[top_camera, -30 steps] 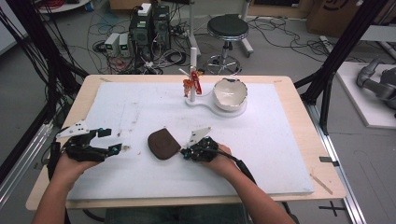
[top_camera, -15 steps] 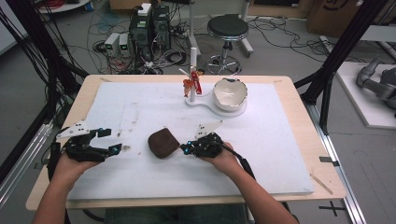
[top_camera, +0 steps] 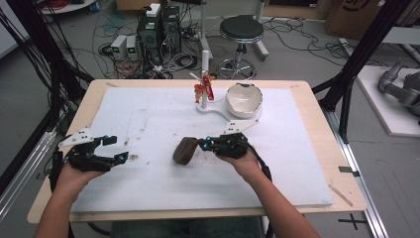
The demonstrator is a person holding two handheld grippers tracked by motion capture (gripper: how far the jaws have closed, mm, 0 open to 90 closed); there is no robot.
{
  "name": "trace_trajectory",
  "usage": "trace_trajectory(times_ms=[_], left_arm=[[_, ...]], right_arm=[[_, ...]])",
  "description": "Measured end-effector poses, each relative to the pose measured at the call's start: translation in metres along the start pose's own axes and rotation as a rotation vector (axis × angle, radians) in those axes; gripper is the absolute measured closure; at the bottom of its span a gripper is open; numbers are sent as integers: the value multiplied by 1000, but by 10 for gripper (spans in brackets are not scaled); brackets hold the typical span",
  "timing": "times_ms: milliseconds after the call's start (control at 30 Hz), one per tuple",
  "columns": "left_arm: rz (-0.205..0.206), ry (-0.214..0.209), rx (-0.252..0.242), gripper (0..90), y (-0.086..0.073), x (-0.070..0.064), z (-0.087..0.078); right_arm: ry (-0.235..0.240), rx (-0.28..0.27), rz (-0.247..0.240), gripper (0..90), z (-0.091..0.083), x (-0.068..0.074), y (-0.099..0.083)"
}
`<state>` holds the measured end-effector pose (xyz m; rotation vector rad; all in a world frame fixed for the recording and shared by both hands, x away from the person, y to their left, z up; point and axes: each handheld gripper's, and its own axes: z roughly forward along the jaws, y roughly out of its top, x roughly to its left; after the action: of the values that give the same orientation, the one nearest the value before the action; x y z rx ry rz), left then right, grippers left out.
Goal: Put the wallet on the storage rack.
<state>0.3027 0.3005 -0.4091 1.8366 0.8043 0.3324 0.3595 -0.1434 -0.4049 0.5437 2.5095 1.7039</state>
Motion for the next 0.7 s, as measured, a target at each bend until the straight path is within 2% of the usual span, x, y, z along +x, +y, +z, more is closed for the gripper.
trace_trajectory(times_ms=[300,500,700], left_arm=[[3,0,5,167,0,0,2],[-9,1,3,167,-1,0,3],[-6,0,9,167,-1,0,4]], right_arm=[[-34,-46,-6,900,-16,-7,12],[-58,-89,17,900,-27,-15,15],[-81,-118,18,900,-37,-23,23]])
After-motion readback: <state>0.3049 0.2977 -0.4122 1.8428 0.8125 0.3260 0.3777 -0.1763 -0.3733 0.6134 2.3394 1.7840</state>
